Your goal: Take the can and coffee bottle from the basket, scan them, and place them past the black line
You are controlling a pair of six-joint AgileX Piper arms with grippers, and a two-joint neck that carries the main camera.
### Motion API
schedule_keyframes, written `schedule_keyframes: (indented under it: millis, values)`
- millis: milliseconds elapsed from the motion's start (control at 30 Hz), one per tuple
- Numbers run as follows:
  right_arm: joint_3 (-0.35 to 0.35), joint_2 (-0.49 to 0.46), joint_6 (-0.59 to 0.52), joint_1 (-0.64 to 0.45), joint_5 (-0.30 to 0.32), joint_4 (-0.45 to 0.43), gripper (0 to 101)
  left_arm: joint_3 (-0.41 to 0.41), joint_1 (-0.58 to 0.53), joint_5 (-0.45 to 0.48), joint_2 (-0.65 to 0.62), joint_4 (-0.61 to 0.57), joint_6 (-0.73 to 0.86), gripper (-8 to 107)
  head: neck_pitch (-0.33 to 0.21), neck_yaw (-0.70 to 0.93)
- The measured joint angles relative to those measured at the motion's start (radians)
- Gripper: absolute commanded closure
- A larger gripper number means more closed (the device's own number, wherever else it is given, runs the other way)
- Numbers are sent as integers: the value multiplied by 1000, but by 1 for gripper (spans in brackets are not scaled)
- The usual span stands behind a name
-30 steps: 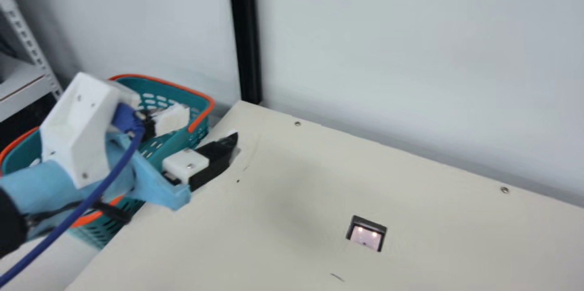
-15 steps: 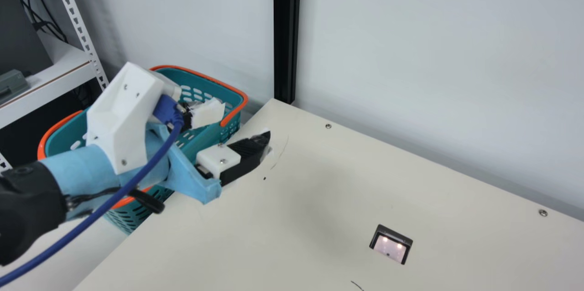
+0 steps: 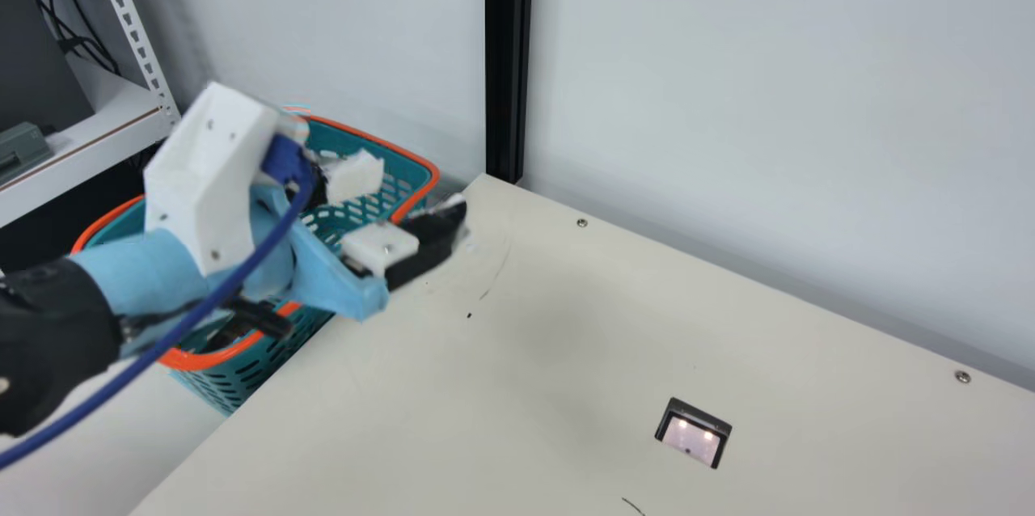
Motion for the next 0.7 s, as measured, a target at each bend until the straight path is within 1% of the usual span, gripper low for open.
schedule_keyframes:
  millis: [167,367,533,700]
  values:
    - [0,0,0,0,0,0,0,-78,104,26,44,26,-31,9,5,0]
    - [0,0,0,0,0,0,0,-177,227,80,111,75,-46,9,0,0]
    - [0,0,0,0,0,0,0,-254,321,152,190,122,-51,9,0,-5]
    - [0,0,0,0,0,0,0,-325,401,243,283,179,-58,9,0,0]
